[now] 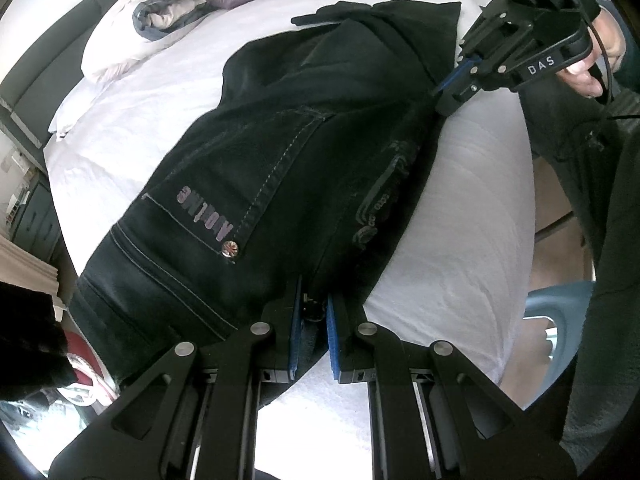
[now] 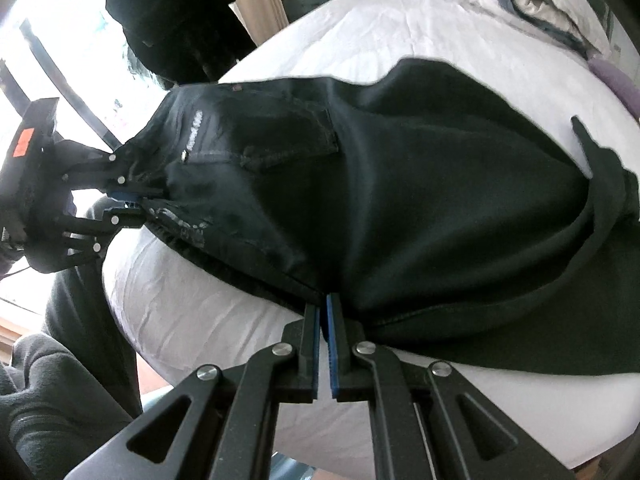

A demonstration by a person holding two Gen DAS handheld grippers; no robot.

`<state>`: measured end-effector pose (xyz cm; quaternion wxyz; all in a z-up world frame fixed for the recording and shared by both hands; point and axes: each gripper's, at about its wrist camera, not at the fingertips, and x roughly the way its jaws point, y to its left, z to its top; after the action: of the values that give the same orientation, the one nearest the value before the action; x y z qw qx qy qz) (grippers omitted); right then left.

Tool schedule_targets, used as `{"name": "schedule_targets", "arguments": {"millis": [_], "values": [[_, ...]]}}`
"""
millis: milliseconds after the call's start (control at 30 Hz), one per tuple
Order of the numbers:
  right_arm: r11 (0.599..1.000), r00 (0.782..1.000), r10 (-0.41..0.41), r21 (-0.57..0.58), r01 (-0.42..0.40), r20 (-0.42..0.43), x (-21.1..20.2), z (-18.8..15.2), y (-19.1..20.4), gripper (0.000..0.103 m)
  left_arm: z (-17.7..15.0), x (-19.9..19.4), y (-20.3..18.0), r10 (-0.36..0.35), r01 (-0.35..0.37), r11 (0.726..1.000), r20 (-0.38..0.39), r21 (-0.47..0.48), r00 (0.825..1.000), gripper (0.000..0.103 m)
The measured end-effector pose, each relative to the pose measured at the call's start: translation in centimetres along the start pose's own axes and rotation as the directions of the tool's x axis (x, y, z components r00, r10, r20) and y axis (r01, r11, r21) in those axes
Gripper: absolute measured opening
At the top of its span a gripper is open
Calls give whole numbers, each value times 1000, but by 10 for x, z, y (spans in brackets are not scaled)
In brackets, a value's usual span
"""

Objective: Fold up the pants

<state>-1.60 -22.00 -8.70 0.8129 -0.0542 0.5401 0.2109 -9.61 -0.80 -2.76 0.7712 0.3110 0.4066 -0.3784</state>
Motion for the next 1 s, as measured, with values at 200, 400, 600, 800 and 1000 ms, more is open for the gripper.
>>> {"name": "schedule_targets", "arguments": {"millis": [200,400,600,800,1000], "values": [[998,999,-35,-45,35,4,2,0,7,8,-11,0,7,7,-6,1000,24,-21,1000,11],[1000,999,3,-5,-3,37,0,-7,4,29,-11,-5,9,3,-3,998,-1,-57,1000,15],[1000,998,16,-5,-16,68,-9,-15,11,50,-8,-32,20,-4,3,989,-4,-148,1000,19],[990,985,42,122,-63,168,-32,-4,-11,50,31,-48,34,10,15,976,116,-215,993,19],[987,984,54,138,-78,167,-27,-3,-16,50,73,-9,25,7,14,975,94,-220,996,19]]}}
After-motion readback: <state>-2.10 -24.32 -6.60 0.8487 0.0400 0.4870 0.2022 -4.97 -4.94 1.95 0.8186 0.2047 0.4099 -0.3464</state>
